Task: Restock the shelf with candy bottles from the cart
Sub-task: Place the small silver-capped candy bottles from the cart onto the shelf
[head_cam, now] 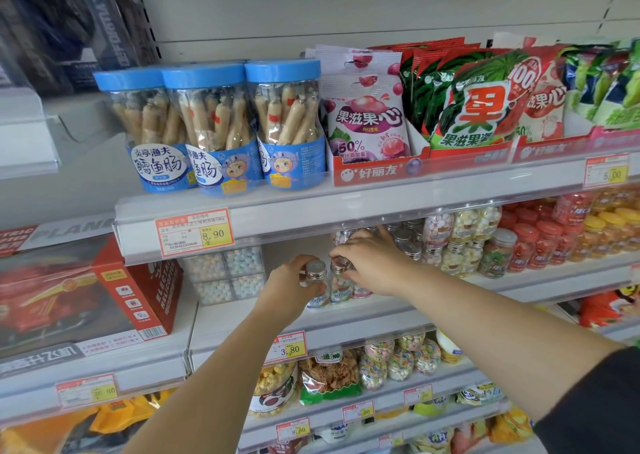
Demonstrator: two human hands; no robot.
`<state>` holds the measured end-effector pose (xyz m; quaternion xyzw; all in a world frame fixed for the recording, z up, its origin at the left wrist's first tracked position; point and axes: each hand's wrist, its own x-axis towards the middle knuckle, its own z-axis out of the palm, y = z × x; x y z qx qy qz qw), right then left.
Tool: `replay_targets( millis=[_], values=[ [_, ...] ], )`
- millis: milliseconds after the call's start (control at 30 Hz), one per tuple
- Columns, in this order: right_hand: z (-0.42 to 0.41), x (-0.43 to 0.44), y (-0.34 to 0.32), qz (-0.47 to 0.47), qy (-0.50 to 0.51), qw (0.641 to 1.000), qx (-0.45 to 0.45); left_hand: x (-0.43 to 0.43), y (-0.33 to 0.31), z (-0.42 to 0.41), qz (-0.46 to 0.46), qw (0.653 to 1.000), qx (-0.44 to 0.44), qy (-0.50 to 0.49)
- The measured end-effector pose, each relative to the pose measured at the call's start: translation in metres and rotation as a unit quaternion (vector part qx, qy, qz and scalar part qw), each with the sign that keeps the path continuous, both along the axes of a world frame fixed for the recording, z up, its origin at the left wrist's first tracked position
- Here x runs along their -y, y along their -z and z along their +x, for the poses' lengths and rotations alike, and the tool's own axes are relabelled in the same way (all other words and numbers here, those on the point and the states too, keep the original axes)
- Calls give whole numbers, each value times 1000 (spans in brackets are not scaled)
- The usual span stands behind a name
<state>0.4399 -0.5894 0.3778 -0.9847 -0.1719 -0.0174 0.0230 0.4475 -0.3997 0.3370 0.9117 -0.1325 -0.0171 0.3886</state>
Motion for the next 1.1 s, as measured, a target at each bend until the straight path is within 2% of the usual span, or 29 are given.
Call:
replay_targets(
  millis=[333,500,567,667,767,933,1100],
  values=[
    [-8,3,4,-1,-3,1000,14,0,3,-1,-2,1000,13,-3],
    [-57,13,22,100,-52,985,132,-10,7,-45,-40,995,89,-36],
    [-86,21,40,150,-79,974,147,-16,13,-72,-56,989,135,-37],
    [-124,32,78,204,-87,973,62,-18,40,-111,-63,985,158,-21],
    [-153,46,135,206,-53,975,-63,-14,88,-145,-54,992,110,-10],
    [-198,75,246,162,23,949,-268,1,204,-210,-24,996,-60,-56],
    [-232,101,349,115,69,909,-394,16,307,-272,15,972,-216,-85]
  ],
)
